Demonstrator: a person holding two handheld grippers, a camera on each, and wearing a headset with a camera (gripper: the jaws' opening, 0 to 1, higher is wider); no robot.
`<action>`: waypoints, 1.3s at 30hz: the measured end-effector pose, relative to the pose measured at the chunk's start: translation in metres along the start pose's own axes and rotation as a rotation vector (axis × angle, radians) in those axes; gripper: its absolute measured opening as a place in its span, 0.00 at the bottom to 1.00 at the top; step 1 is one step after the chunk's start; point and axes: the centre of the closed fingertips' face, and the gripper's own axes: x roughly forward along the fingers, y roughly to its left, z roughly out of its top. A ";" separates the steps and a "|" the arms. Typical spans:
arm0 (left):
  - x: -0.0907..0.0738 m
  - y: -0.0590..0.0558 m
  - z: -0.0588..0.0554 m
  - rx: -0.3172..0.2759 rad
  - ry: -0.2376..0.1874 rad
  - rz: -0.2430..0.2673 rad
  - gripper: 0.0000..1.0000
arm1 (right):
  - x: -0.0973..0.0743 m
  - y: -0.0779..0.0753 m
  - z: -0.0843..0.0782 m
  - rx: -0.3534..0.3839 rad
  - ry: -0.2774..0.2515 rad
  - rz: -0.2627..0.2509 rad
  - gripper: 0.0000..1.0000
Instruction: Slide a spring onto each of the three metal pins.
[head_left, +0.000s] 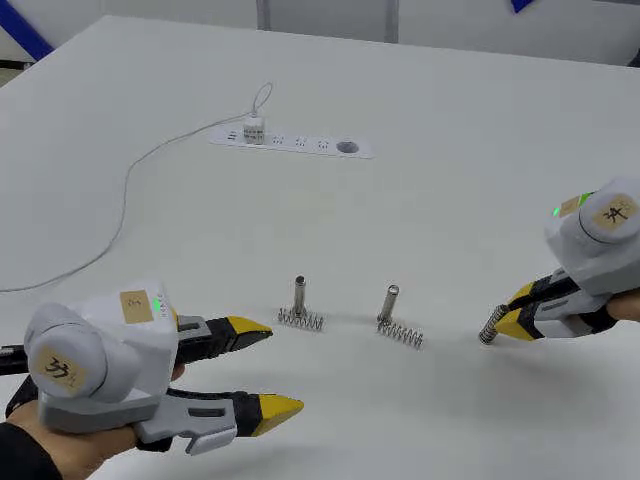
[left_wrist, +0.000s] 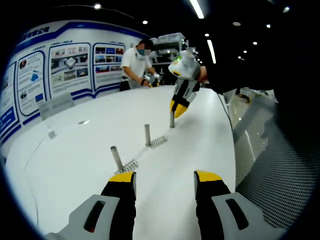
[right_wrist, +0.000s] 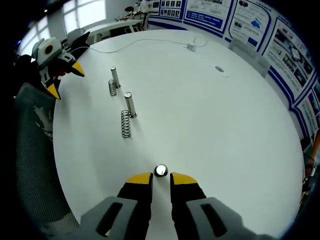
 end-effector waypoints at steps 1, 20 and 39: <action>0.000 0.000 0.000 0.001 -0.001 0.000 0.47 | -0.002 0.001 -0.002 0.009 -0.001 -0.001 0.15; 0.006 -0.005 0.000 0.011 -0.002 -0.024 0.47 | 0.012 0.055 0.030 0.000 -0.091 0.072 0.15; 0.003 -0.008 0.001 0.022 0.007 -0.020 0.47 | 0.056 0.055 0.054 -0.079 -0.048 0.118 0.15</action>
